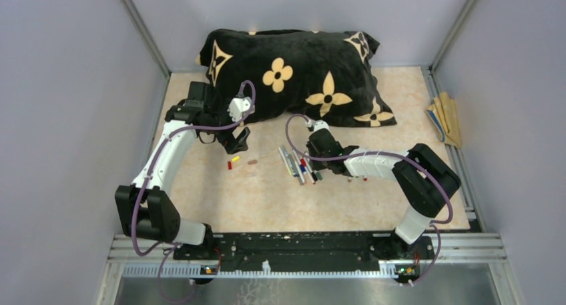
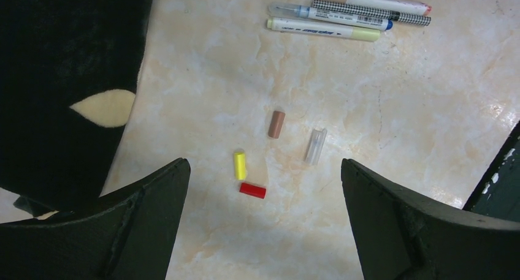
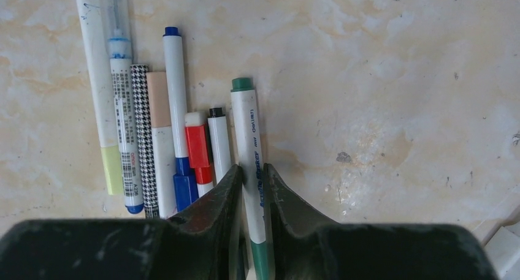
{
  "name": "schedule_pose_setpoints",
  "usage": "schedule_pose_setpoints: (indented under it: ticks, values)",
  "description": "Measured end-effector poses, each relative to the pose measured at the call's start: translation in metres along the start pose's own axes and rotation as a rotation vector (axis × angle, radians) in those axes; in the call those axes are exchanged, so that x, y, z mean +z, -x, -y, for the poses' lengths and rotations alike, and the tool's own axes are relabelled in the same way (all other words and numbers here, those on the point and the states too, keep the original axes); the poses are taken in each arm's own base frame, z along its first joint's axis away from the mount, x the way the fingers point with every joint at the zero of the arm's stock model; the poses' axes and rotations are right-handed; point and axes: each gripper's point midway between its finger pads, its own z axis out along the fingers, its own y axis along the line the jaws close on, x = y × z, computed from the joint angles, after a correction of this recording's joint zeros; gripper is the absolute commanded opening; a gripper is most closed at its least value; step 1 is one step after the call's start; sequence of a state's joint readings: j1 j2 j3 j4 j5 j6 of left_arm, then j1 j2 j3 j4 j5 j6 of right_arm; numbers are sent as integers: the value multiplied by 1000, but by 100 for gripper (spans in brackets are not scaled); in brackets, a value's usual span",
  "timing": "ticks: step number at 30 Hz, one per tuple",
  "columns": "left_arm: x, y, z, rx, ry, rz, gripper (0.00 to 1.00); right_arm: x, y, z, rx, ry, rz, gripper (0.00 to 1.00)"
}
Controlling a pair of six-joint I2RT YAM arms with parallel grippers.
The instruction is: Open the pen caps
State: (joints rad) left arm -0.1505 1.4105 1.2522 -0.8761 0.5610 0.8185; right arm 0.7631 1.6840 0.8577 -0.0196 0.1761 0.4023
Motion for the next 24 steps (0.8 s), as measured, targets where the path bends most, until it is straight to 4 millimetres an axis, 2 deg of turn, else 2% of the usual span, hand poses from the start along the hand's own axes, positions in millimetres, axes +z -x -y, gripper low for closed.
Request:
schedule_pose_setpoints:
  ticks: [3,6,10,13,20,22,24]
  values:
    - [0,1,2,-3,-8,7,99,0,1,0,1,-4,6,18]
    - [1,3,4,-5,-20,18,99,1,1,1,1,-8,8,23]
    - [1,7,9,-7,-47,39,99,4,2,3,-1,-21,14,23]
    - [2,11,15,-11,-78,64,99,5,4,5,-6,-32,25,0]
    - [1,25,34,-82,-173,138,99,-2,9,9,2,-55,40,0]
    - [0,29,40,-118,-201,159,99,-13,21,6,22,-41,75,0]
    - [-1,33,45,-152,-224,175,99,-31,44,-1,59,-9,150,0]
